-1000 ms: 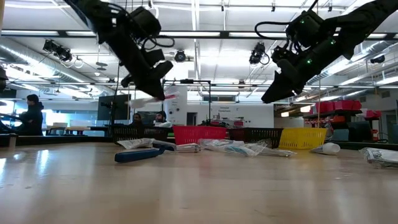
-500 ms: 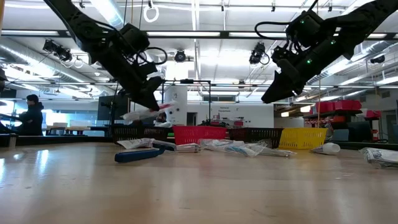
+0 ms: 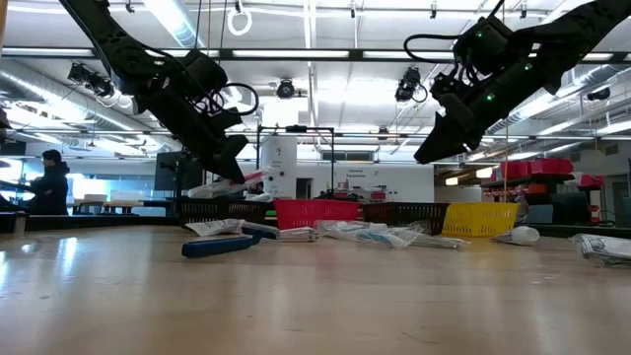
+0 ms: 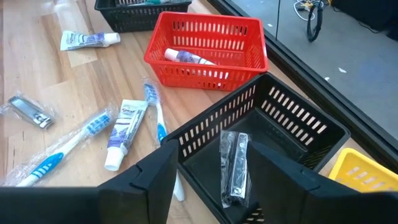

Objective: Pick & Place Travel size toiletries
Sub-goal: Put the red toothbrush into the black bin

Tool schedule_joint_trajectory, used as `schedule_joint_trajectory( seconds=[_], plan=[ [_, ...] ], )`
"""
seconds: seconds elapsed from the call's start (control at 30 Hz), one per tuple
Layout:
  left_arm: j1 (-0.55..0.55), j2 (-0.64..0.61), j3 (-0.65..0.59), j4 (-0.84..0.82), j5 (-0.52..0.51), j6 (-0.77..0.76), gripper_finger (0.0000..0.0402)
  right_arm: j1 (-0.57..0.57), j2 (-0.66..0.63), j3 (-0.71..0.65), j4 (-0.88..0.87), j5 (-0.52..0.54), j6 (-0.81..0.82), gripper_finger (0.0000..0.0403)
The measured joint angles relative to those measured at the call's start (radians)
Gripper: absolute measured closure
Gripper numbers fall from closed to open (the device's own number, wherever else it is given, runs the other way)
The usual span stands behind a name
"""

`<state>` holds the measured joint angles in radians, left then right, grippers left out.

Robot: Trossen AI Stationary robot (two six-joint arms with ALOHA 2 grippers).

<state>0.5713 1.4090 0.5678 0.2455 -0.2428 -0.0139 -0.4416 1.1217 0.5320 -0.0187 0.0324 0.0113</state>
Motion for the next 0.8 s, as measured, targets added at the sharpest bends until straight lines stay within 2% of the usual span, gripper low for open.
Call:
schedule_joint_trajectory(
  seconds=[0.23,0.53,0.8],
  plan=[
    [0.003,0.052,0.001,0.012,0.003,0.014,0.0376,0.0,0.0,0.0,0.0,0.0,0.0,0.0197],
    [0.005,0.133,0.001,0.065,0.011,-0.014,0.0376,0.0,0.0,0.0,0.001,0.001,0.0,0.0217],
    [0.002,0.132,0.0,0.037,-0.017,-0.026,0.0302,0.0,0.0,0.0,0.001,0.0,0.0,0.0217]
  ],
)
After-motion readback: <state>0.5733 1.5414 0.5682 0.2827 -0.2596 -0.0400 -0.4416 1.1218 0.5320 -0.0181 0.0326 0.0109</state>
